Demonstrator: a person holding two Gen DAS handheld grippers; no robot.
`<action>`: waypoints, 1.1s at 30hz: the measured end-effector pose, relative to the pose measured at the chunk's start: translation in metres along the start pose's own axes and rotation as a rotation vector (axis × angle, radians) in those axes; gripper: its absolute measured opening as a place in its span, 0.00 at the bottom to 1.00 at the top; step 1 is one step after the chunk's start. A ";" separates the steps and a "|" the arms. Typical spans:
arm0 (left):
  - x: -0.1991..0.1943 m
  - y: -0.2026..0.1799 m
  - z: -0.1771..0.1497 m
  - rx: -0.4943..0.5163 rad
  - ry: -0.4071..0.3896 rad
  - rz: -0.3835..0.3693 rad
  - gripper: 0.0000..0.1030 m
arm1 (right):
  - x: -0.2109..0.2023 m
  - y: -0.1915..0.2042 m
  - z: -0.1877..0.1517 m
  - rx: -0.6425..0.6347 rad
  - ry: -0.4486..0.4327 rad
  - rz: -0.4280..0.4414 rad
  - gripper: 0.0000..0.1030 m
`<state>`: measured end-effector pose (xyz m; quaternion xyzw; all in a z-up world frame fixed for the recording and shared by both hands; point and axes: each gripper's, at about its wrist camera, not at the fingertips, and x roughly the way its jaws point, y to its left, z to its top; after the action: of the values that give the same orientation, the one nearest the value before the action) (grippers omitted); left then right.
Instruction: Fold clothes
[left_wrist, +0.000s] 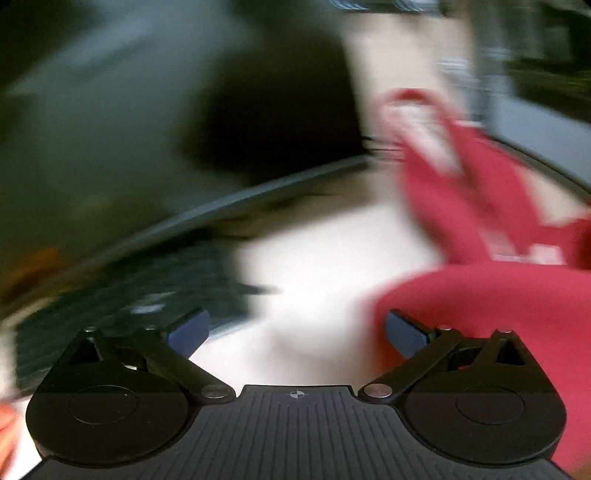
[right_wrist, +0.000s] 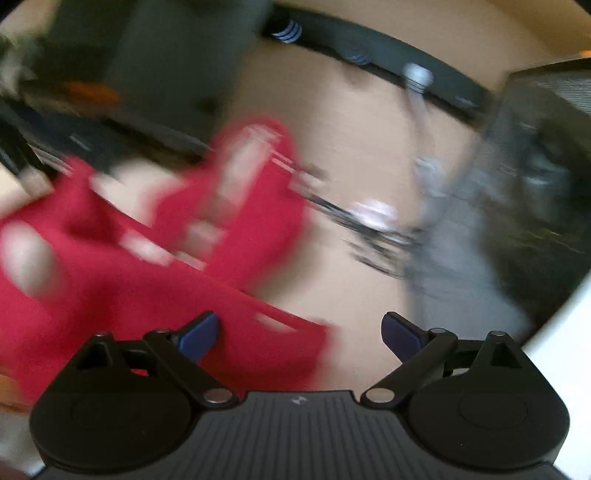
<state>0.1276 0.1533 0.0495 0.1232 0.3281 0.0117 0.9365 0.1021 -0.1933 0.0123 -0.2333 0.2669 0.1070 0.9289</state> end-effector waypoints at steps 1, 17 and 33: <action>-0.003 0.009 -0.002 -0.046 0.010 -0.002 1.00 | 0.001 -0.010 -0.006 0.043 0.013 -0.004 0.93; -0.056 -0.071 0.017 -0.012 -0.061 -0.693 1.00 | 0.036 -0.033 0.004 0.473 0.089 0.349 0.33; -0.021 -0.045 -0.017 -0.184 0.086 -0.289 1.00 | -0.039 -0.029 0.039 0.216 -0.134 0.278 0.55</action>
<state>0.0980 0.1116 0.0386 -0.0121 0.3799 -0.0879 0.9208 0.0966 -0.2026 0.0732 -0.0854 0.2441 0.2202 0.9406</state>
